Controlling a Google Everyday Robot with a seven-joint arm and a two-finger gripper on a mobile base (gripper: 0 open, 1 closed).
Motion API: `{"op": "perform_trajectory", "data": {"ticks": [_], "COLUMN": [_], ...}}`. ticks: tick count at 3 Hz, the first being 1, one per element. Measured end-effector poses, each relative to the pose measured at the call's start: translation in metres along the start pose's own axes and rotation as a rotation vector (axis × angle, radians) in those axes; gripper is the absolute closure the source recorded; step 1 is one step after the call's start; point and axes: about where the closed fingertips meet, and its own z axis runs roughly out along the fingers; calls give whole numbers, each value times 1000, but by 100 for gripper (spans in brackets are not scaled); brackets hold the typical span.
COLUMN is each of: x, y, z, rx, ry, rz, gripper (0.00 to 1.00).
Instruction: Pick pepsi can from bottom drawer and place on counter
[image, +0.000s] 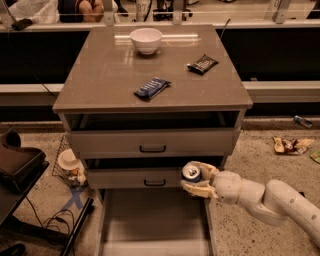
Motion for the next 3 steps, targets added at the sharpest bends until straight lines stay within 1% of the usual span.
{"op": "perform_trajectory", "data": {"ticks": [1, 2, 3], "x": [-22, -72, -178], "y": [-8, -25, -64], "z": [6, 6, 3], "rx": [30, 113, 273], "ry": [-36, -70, -60], "rz": [40, 87, 76], "gripper": [100, 100, 100]}}
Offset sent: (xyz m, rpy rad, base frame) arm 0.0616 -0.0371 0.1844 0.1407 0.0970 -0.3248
